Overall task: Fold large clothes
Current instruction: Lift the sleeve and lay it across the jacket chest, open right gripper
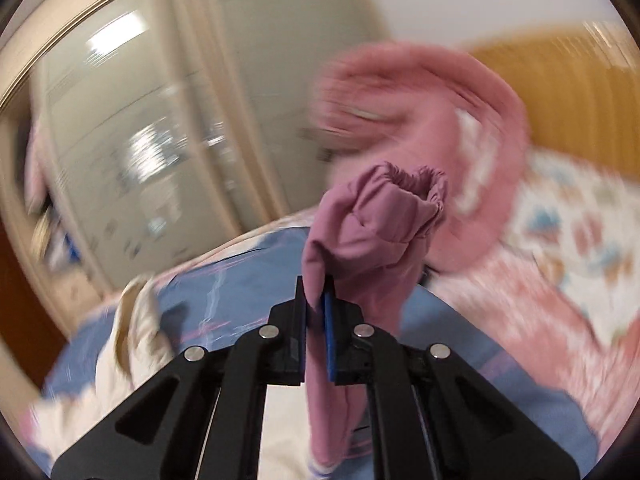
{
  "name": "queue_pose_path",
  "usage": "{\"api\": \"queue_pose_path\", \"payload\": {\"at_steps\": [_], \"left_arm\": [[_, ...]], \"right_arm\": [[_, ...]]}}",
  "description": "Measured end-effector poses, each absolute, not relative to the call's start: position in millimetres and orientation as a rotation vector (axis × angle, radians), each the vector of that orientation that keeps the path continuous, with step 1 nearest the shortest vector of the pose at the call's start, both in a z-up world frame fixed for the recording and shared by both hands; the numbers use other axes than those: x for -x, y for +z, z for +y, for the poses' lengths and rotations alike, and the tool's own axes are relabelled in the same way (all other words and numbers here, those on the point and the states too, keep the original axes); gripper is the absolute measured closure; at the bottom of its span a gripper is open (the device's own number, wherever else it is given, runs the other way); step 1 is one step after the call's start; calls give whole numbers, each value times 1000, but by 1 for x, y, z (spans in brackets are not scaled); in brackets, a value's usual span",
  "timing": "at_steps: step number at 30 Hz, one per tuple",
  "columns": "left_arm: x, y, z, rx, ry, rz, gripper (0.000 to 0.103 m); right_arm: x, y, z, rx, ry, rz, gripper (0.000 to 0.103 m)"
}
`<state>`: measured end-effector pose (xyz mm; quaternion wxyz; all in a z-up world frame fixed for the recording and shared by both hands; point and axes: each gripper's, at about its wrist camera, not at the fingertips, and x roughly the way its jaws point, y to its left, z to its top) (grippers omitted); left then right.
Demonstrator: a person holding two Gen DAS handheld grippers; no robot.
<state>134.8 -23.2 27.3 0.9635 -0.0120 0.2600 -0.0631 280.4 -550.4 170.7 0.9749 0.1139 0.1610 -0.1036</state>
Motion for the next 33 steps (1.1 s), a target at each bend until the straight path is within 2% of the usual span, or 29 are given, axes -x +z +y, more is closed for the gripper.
{"api": "queue_pose_path", "payload": {"at_steps": [5,10,15,16,17,19,21,22,23,28,33], "left_arm": [[-129,33,-19,35,-130,507,2],[-126,36,-15,41,-122,498,2],[-128,35,-10,56,-115,509,2],[-128,36,-10,55,-114,508,2],[-128,36,-10,53,-113,507,2],[-129,36,-11,50,-111,508,2],[-128,35,-11,47,-108,507,2],[-128,35,-11,46,-109,506,2],[-128,36,-12,44,-110,505,2],[-132,26,-18,28,-117,544,2],[-137,15,-28,8,-117,613,2]], "right_arm": [[-292,155,-440,-7,-20,376,96],[-297,84,-345,165,139,530,96],[-298,23,-309,188,182,687,95],[-300,15,-306,179,182,722,82],[-298,8,-306,158,195,746,60],[-281,16,-307,105,205,668,54],[-254,32,-310,13,218,584,35],[-240,39,-314,-45,212,540,19],[-224,44,-318,-93,201,508,8],[-147,51,-333,-120,34,547,2],[-86,39,-351,-131,-89,571,1]]}}
